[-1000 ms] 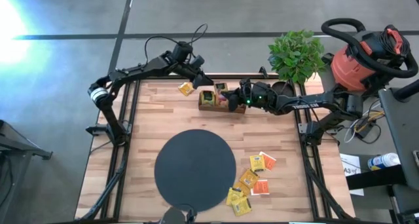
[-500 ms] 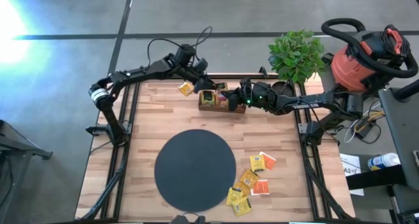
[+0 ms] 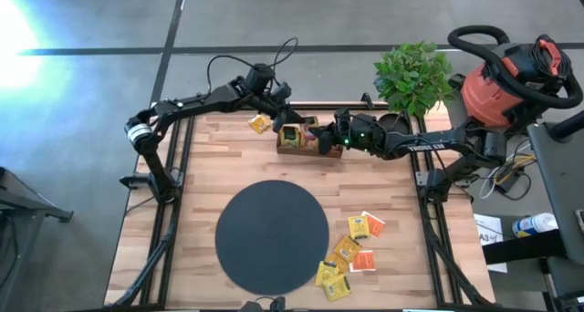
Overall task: Pick & Place Tea
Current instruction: Put the orange tea bag into the middle section of the wooden organizer, then put the top orange tea bag into the middle section of the wooden organizer
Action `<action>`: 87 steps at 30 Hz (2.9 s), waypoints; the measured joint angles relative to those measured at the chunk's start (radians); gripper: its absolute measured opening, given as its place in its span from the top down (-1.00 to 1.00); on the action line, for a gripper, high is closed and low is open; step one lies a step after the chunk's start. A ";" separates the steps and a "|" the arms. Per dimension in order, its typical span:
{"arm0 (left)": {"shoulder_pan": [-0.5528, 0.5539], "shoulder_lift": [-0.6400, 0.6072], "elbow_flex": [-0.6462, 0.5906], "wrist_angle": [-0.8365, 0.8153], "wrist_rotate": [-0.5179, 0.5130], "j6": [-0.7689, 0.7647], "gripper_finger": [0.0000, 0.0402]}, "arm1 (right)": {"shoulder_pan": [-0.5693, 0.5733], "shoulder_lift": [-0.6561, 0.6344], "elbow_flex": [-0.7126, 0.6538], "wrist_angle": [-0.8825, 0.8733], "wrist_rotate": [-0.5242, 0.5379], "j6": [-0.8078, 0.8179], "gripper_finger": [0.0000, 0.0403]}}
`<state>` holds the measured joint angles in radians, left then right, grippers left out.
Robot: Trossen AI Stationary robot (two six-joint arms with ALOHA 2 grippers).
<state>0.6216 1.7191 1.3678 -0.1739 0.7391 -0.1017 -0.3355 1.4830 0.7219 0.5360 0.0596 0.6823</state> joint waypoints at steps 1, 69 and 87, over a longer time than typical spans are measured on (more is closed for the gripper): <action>-0.001 0.000 0.000 -0.001 -0.001 0.002 0.99 | 0.000 0.000 0.000 -0.022 0.000 0.006 0.83; -0.117 0.151 -0.005 -0.030 -0.530 0.397 0.36 | 0.001 -0.286 -0.006 -0.614 0.126 -0.012 0.15; 0.198 -0.018 -0.198 -0.177 -0.730 -0.004 0.36 | 0.002 -0.286 -0.007 -0.654 0.115 0.007 0.20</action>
<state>0.8197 1.7008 1.1702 -0.3506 0.0093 -0.1058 -0.3340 1.1969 0.7147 -0.1176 0.1749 0.6890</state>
